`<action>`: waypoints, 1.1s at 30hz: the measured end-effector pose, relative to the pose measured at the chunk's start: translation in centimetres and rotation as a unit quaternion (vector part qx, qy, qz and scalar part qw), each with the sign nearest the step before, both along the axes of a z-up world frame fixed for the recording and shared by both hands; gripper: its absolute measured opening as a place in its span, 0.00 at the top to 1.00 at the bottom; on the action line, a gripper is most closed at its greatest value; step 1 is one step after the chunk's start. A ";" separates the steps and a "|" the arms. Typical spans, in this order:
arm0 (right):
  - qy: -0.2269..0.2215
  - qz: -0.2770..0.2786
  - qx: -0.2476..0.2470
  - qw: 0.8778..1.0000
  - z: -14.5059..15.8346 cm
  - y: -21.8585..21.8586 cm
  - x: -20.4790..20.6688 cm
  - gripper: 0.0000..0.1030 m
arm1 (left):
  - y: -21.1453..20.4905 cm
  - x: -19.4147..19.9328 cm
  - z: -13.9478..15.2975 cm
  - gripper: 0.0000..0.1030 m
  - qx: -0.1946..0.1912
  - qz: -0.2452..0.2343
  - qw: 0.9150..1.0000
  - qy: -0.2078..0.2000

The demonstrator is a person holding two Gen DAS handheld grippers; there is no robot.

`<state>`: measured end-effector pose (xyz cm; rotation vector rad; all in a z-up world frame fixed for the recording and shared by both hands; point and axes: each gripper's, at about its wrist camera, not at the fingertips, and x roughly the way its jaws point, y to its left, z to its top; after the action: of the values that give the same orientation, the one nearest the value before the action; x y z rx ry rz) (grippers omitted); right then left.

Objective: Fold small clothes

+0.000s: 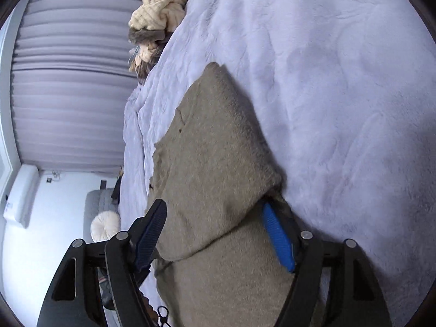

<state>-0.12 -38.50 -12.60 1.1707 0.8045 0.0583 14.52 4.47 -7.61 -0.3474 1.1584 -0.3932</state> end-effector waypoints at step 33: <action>0.003 0.064 -0.233 0.970 4.8 -3.2 3.9 0.36 | 2.4 -2.3 2.2 0.04 0.085 0.015 0.994 -0.072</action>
<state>3.76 -41.75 -7.84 0.6746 0.8430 -0.0290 12.22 6.82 -5.44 -0.1842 1.0369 -0.2860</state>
